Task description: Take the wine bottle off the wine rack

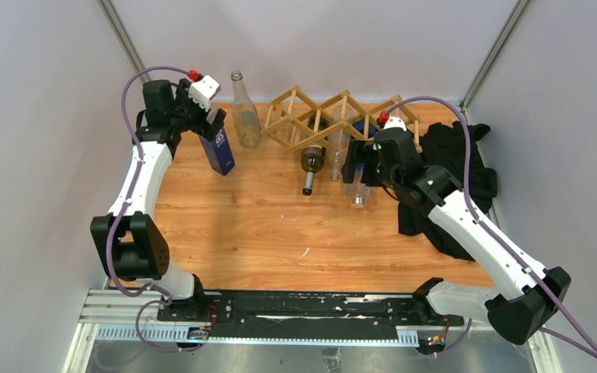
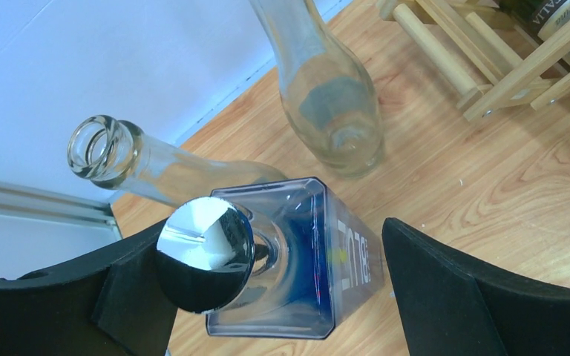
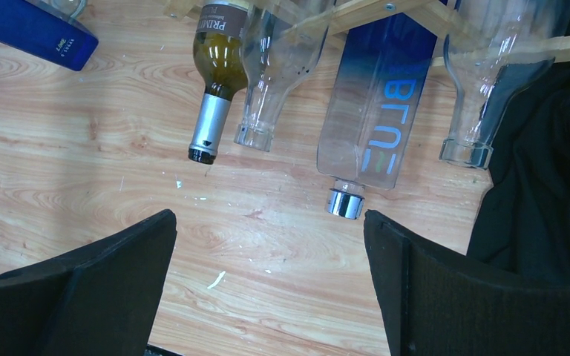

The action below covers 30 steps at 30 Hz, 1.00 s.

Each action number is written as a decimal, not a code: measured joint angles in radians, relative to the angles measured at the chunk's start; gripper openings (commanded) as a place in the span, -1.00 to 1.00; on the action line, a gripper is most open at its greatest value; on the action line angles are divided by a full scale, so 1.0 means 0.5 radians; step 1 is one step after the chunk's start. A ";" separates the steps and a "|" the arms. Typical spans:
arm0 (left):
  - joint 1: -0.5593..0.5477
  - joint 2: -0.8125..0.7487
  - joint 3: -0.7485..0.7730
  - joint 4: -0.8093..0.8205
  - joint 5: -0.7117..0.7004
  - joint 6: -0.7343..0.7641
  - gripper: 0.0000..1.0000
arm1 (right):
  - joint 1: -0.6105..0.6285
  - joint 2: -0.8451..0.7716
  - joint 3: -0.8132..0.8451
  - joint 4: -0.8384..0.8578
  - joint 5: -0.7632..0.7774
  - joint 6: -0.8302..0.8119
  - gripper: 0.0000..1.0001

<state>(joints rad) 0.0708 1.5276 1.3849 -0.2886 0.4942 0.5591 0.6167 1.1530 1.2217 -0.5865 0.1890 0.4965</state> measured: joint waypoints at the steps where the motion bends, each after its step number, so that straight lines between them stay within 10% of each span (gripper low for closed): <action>1: 0.000 -0.008 0.000 -0.006 -0.010 0.012 1.00 | -0.001 0.008 -0.004 0.008 0.004 0.011 1.00; 24: 0.000 -0.493 0.089 -0.659 -0.072 -0.156 1.00 | -0.133 0.645 -0.037 0.533 0.040 0.204 0.96; 30: 0.000 -0.883 -0.433 -0.645 0.107 -0.216 1.00 | -0.169 0.787 -0.037 0.702 -0.024 0.272 0.83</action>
<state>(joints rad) 0.0708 1.0859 1.1687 -0.6109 0.5476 0.4511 0.5320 1.5467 1.2030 -0.2356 0.1772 0.6327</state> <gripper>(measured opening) 0.997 0.956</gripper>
